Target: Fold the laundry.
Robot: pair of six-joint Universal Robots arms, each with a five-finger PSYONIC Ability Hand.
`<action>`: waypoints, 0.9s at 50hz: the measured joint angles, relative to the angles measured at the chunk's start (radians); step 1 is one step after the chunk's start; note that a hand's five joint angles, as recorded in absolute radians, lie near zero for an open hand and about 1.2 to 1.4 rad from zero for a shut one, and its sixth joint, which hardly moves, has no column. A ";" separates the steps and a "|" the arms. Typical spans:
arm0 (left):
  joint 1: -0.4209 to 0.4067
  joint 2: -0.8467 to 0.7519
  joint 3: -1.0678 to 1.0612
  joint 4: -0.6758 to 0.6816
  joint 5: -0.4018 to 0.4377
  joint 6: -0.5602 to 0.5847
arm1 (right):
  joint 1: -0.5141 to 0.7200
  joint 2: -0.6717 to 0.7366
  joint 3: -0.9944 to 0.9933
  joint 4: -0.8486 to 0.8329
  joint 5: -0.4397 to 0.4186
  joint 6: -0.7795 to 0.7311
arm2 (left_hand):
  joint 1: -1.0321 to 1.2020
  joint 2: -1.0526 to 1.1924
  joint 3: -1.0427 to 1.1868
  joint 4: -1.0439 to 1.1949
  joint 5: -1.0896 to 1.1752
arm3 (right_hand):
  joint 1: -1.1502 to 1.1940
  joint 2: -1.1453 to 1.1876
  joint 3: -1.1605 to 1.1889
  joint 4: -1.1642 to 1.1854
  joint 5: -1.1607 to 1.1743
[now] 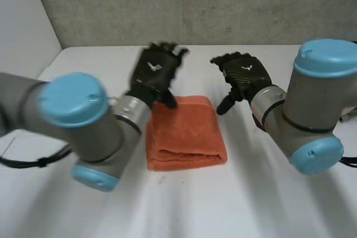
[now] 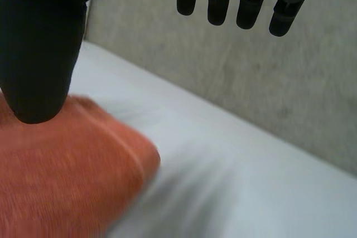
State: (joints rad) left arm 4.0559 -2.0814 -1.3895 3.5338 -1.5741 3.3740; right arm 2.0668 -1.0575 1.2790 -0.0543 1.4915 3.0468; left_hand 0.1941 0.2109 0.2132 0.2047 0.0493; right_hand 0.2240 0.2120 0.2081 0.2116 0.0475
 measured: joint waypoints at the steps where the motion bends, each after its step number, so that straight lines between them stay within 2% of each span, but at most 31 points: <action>1: -0.021 -0.065 0.065 -0.058 0.004 -0.006 | -0.010 0.028 -0.032 0.042 0.003 0.000 | 0.000 0.000 0.000 0.000 0.000 | 0.000 0.000 0.000 0.000 0.000; 4: -0.037 -0.145 0.146 -0.139 0.004 -0.009 | -0.017 0.065 -0.069 0.088 0.003 0.000 | 0.000 0.000 0.000 0.000 0.000 | 0.000 0.000 0.000 0.000 0.000; 6: -0.045 -0.230 0.233 -0.239 -0.009 -0.007 | -0.017 0.109 -0.109 0.131 -0.004 -0.001 | 0.000 0.000 0.000 0.000 0.000 | 0.000 0.000 0.000 0.000 0.000; 12: -0.034 -0.334 0.344 -0.406 -0.113 0.003 | -0.002 0.203 -0.179 0.195 -0.064 0.001 | 0.000 0.000 0.000 0.000 0.000 | 0.000 0.000 0.000 0.000 0.000; 17: -0.002 -0.341 0.330 -0.471 -0.223 0.025 | 0.035 0.305 -0.245 0.254 -0.109 -0.006 | 0.000 0.000 0.000 0.000 0.000 | 0.000 0.000 0.000 0.000 0.000; 22: 0.014 -0.308 0.281 -0.495 -0.247 0.069 | 0.062 0.362 -0.301 0.301 -0.089 -0.039 | 0.000 0.000 0.000 0.000 0.000 | 0.000 -0.008 0.000 0.000 0.000; 27: 0.016 -0.247 0.248 -0.499 -0.237 0.101 | 0.070 0.334 -0.322 0.317 -0.027 -0.114 | 0.000 0.000 0.000 0.000 0.000 | 0.000 -0.008 0.000 0.000 0.000; 33: 0.018 -0.146 0.246 -0.486 -0.171 0.108 | 0.083 0.220 -0.257 0.255 0.048 -0.220 | 0.000 0.000 0.000 0.000 0.000 | 0.000 -0.008 0.000 0.000 0.000; 36: 0.030 -0.092 0.253 -0.472 -0.107 0.107 | 0.108 0.156 -0.185 0.184 0.083 -0.264 | 0.000 0.000 0.000 0.000 0.000 | 0.000 -0.008 0.000 0.000 0.000; 42: 0.079 0.011 0.272 -0.447 0.109 0.099 | 0.202 0.061 0.025 0.018 0.130 -0.330 | 0.000 0.000 0.000 0.000 0.000 | 0.000 -0.008 0.000 0.000 0.000; 43: 0.080 0.014 0.273 -0.447 0.120 0.098 | 0.206 0.060 0.033 0.013 0.130 -0.331 | 0.000 0.000 0.000 0.000 0.000 | 0.000 -0.008 0.000 0.000 0.000; 45: 0.091 0.032 0.279 -0.446 0.216 0.092 | 0.238 0.063 0.087 -0.023 0.132 -0.333 | 0.000 0.000 0.000 0.000 0.000 | 0.000 -0.008 0.000 0.000 0.000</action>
State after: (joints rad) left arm 4.1468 -2.0490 -1.1103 3.0874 -1.3577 3.4658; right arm 2.3045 -0.9949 1.3662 -0.0768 1.6239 2.7140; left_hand 0.1941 0.2109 0.2132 0.2047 0.0489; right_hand 0.2240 0.2044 0.2081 0.2116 0.0474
